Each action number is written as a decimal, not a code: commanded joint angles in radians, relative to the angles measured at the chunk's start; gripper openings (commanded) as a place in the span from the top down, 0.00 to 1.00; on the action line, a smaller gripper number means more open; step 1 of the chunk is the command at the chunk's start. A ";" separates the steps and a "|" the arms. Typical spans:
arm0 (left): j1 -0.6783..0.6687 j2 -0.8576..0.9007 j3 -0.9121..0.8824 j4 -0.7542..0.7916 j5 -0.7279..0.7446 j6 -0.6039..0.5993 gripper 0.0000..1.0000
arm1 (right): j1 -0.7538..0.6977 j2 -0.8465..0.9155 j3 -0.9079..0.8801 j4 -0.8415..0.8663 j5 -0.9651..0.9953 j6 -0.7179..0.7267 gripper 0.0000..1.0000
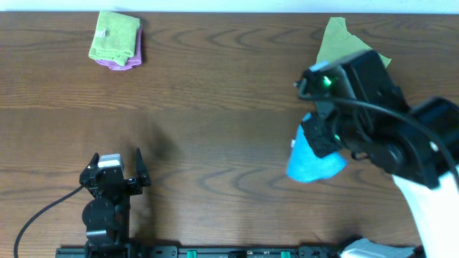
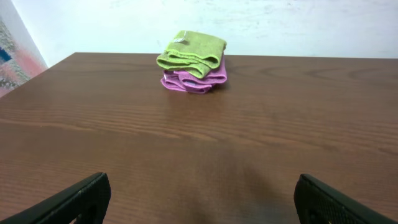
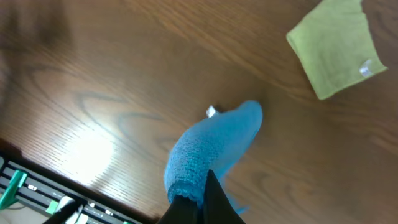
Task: Fold the cloth
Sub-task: 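Lift the blue cloth off the green cloth with the right gripper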
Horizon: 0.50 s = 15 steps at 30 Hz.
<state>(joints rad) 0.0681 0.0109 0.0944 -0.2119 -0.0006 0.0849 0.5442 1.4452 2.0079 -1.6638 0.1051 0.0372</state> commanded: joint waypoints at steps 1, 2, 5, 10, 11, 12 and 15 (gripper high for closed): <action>-0.005 -0.005 -0.027 -0.013 -0.010 -0.003 0.05 | -0.006 0.076 0.006 0.051 -0.070 -0.068 0.99; -0.005 -0.005 -0.027 -0.013 -0.010 -0.003 0.05 | -0.006 0.103 0.006 0.085 -0.093 -0.092 0.99; -0.005 -0.005 -0.027 -0.013 -0.010 -0.003 0.05 | -0.006 0.195 0.006 0.252 -0.124 -0.131 0.99; -0.005 -0.005 -0.027 -0.013 -0.010 -0.003 0.04 | -0.029 0.274 0.006 0.338 -0.013 -0.185 0.99; -0.005 -0.005 -0.027 -0.013 -0.010 -0.003 0.05 | -0.040 0.281 0.006 0.332 0.024 -0.169 0.99; -0.005 -0.005 -0.027 -0.013 -0.010 -0.003 0.05 | -0.057 0.286 0.006 0.330 0.039 -0.147 0.99; -0.005 -0.005 -0.027 -0.013 -0.010 -0.003 0.04 | -0.095 0.287 0.006 0.342 -0.021 -0.132 0.99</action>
<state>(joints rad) 0.0681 0.0109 0.0944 -0.2119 -0.0006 0.0849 0.4828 1.7504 2.0071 -1.3270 0.0788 -0.0990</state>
